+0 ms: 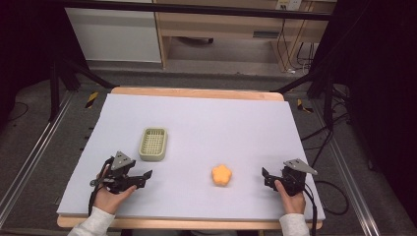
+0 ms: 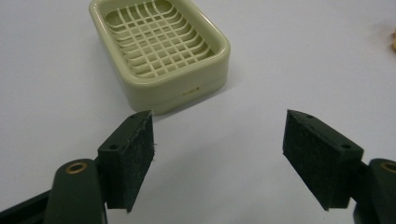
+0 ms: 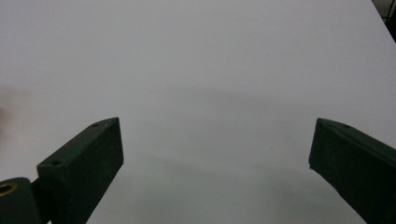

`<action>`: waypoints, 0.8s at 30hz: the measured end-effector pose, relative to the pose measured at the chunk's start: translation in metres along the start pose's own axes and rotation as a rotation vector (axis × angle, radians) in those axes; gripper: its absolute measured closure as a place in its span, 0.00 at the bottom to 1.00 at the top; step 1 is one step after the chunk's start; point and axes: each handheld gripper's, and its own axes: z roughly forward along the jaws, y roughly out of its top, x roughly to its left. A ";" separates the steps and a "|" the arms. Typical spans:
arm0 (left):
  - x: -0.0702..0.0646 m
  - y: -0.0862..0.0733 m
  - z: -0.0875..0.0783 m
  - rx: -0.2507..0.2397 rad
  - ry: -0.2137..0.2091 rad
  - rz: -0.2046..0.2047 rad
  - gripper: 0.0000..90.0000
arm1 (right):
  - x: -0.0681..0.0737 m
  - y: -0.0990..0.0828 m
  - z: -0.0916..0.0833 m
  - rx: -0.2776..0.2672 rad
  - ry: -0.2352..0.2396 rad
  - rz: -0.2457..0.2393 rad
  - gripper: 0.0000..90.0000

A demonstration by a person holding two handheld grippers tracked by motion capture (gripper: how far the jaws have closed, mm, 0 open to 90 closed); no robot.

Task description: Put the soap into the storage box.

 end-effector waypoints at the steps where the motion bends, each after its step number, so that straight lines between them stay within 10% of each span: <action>1: 0.000 0.000 0.000 0.000 0.001 0.001 0.28 | 0.000 0.000 0.000 0.003 -0.002 0.004 0.04; 24: -0.008 0.004 0.002 0.002 -0.013 0.011 0.27 | 0.001 -0.001 -0.003 -0.027 0.060 -0.030 0.04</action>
